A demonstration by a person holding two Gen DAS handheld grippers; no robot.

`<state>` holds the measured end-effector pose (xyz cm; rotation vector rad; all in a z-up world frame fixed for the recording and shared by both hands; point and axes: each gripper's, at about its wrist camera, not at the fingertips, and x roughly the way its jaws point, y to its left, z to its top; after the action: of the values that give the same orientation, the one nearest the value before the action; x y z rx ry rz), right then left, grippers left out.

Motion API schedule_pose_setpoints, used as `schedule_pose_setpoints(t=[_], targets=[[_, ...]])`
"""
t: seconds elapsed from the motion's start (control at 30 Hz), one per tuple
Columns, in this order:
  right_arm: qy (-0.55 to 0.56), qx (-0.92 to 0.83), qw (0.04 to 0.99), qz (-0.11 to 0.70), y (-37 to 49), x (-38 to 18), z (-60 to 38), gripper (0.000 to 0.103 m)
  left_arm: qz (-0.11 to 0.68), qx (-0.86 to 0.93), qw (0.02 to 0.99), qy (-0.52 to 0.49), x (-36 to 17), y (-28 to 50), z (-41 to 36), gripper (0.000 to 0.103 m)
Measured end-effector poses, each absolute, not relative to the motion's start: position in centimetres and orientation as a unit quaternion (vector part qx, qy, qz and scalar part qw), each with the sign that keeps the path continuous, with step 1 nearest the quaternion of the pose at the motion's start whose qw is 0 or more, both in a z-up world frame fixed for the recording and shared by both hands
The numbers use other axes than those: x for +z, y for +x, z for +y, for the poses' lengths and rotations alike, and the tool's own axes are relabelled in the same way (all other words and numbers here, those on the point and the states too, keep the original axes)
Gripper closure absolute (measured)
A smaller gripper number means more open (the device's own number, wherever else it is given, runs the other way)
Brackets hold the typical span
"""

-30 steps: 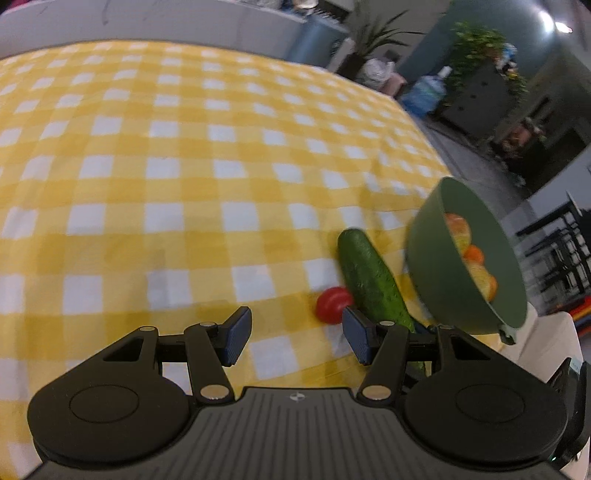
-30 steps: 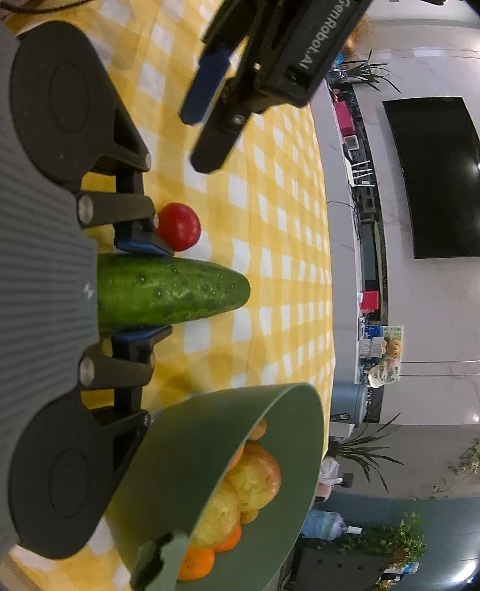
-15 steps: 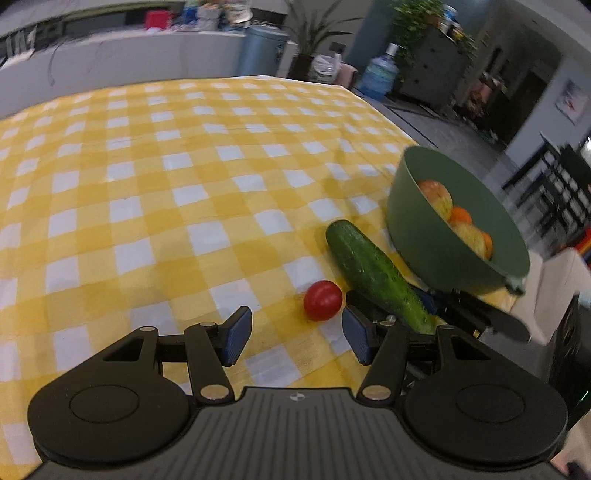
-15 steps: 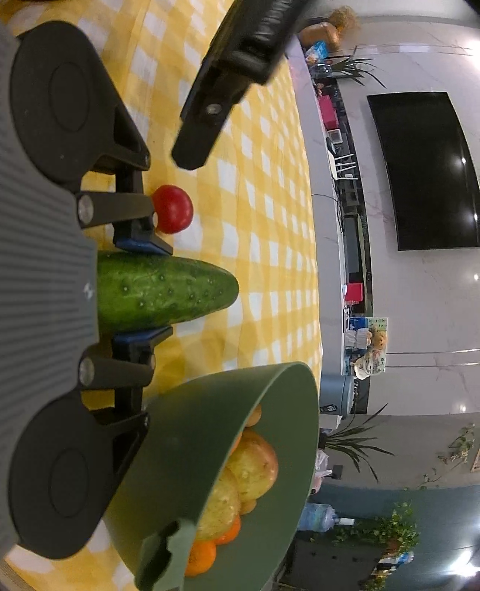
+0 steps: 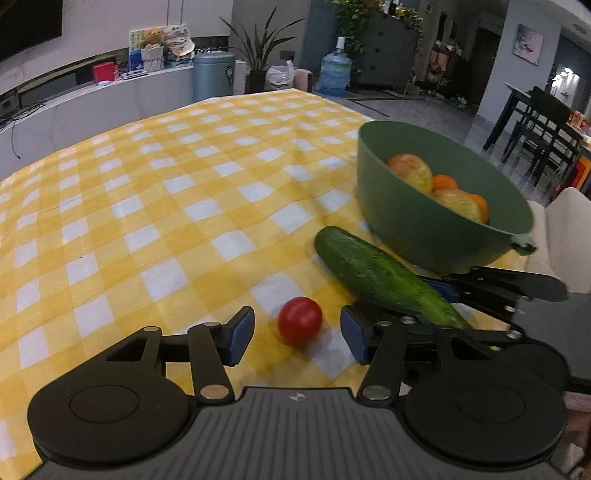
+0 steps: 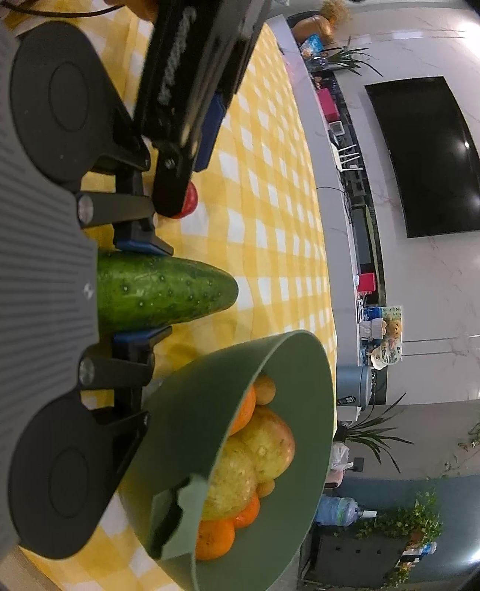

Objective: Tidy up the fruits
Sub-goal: 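Grasp the red tomato with the left tool while the right tool holds the cucumber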

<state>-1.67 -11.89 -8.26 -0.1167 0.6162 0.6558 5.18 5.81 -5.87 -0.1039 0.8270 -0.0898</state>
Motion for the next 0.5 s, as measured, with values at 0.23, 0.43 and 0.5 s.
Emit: schedule_pose_setpoints(t=[0.23, 0.43, 0.5], targets=[[-0.054, 0.317, 0.899, 0.298, -1.53, -8.33, -12.13, 0.068, 0.405, -0.045, 0.911, -0.063, -6.47, 6.32, 6.15, 0.061], [-0.057, 0.316, 0.900, 0.296, -1.65, -8.50, -12.02, 0.068, 0.404, -0.048, 0.911, -0.067, -6.28, 6.21, 6.05, 0.074], [-0.058, 0.315, 0.900, 0.296, -1.67, -8.53, -11.98, 0.068, 0.404, -0.046, 0.911, -0.071, -6.28, 6.33, 5.99, 0.074]])
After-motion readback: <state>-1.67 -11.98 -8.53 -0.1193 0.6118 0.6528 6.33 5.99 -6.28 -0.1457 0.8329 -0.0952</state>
